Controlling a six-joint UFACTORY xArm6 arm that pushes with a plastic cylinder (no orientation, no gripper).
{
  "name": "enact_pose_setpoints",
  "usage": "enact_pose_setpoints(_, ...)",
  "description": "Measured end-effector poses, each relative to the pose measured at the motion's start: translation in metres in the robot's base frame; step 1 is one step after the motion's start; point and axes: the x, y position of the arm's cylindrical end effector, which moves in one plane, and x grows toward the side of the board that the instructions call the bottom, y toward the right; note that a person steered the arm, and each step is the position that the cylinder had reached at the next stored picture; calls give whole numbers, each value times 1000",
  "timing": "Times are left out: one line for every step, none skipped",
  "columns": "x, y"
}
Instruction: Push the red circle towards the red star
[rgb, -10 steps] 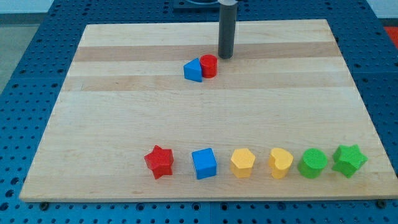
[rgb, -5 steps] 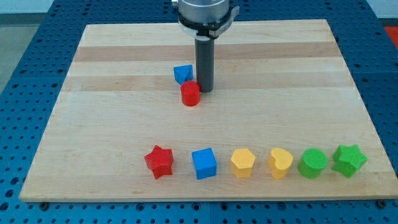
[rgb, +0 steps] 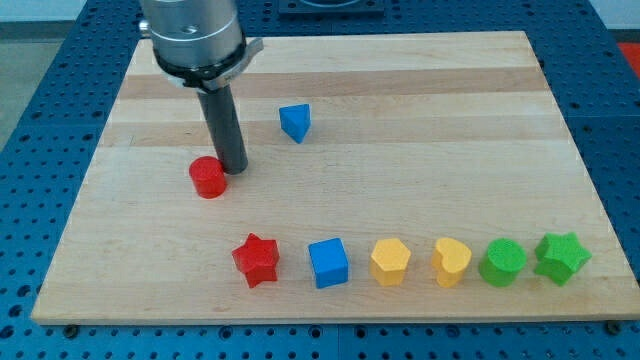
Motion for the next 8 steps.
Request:
enact_pose_setpoints(-4, -17)
enact_pose_setpoints(-6, -33)
enact_pose_setpoints(-14, -48)
enact_pose_setpoints(-13, -69)
enact_pose_setpoints(-3, -71)
enact_pose_setpoints(10, -64)
enact_pose_setpoints(17, -48)
enact_pose_setpoints(16, -40)
